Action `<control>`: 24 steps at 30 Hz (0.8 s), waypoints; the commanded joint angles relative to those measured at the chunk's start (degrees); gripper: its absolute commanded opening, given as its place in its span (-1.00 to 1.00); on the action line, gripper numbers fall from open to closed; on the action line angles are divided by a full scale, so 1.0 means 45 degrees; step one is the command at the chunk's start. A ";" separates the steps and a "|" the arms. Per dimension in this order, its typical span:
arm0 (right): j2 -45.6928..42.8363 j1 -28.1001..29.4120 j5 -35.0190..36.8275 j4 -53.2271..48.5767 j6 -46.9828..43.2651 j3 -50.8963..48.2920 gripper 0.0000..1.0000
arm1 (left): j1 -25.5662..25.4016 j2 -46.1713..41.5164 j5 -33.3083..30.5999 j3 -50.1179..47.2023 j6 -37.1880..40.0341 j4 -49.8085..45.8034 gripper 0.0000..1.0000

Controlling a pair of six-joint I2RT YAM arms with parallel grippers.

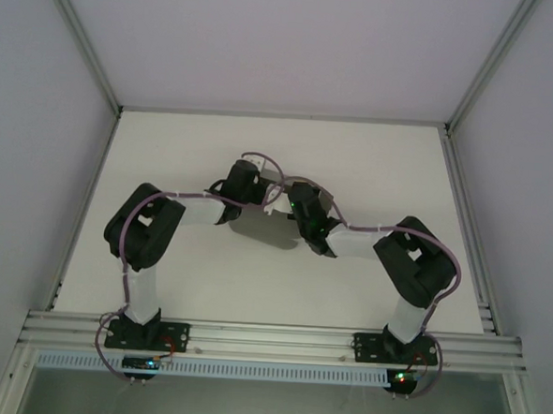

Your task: Assemble paper box

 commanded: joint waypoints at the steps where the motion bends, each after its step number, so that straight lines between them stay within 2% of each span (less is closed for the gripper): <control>1: 0.0000 0.0026 -0.0983 -0.2451 0.0632 -0.0377 -1.00 | 0.0338 -0.0153 -0.0323 -0.0334 -0.0428 0.0369 -0.60; 4: -0.0020 0.0000 -0.1112 -0.2654 0.0713 -0.0375 -1.00 | 0.0334 -0.0094 -0.0299 -0.0305 -0.0571 0.0304 -0.57; 6: -0.0047 -0.0024 -0.1248 -0.2885 0.0740 -0.0356 -1.00 | 0.0330 -0.0093 -0.0326 -0.0408 -0.0627 0.0533 -0.73; 8: -0.0116 -0.0035 -0.1473 -0.3141 0.0881 -0.0317 -1.00 | 0.0334 -0.0094 -0.0439 -0.0428 -0.0682 0.0667 -1.00; 11: -0.0392 -0.0132 -0.1728 -0.3695 0.1695 -0.0099 -0.89 | 0.0336 -0.0152 -0.0360 -0.0365 -0.0537 0.0648 -1.00; 13: -0.0842 -0.0238 -0.2031 -0.4472 0.2619 0.0194 -0.66 | 0.0338 -0.0249 -0.0175 -0.0392 -0.0336 0.0701 -1.00; 16: -0.1951 -0.0545 -0.3115 -0.5953 0.4219 0.0578 -0.11 | 0.0334 -0.0430 0.0356 -0.0593 0.0010 0.0855 -1.00; 17: -0.2357 -0.0673 -0.3593 -0.6548 0.4775 0.0734 0.00 | 0.0342 -0.0491 0.0578 -0.0685 0.0113 0.0946 -1.00; 18: -0.2790 -0.0792 -0.4080 -0.7052 0.5387 0.0854 0.18 | 0.0316 -0.0569 0.0778 -0.0821 0.0197 0.1052 -1.00; 19: -0.3255 -0.0994 -0.4698 -0.7523 0.6123 0.0935 0.48 | 0.0306 -0.0664 0.0986 -0.0974 0.0262 0.1244 -1.00; 21: -0.4085 -0.1414 -0.6260 -0.8513 0.7324 0.1105 0.61 | 0.0287 -0.0810 0.1491 -0.1296 0.0491 0.1595 -1.00; 23: -0.4778 -0.2132 -0.8273 -0.9102 0.8664 0.1255 0.89 | 0.0235 -0.0985 0.2219 -0.1577 0.0838 0.1960 -1.00; 24: -0.5005 -0.2505 -0.9084 -0.9154 0.9421 0.1313 0.94 | 0.0223 -0.1058 0.2563 -0.1658 0.1010 0.2039 -1.00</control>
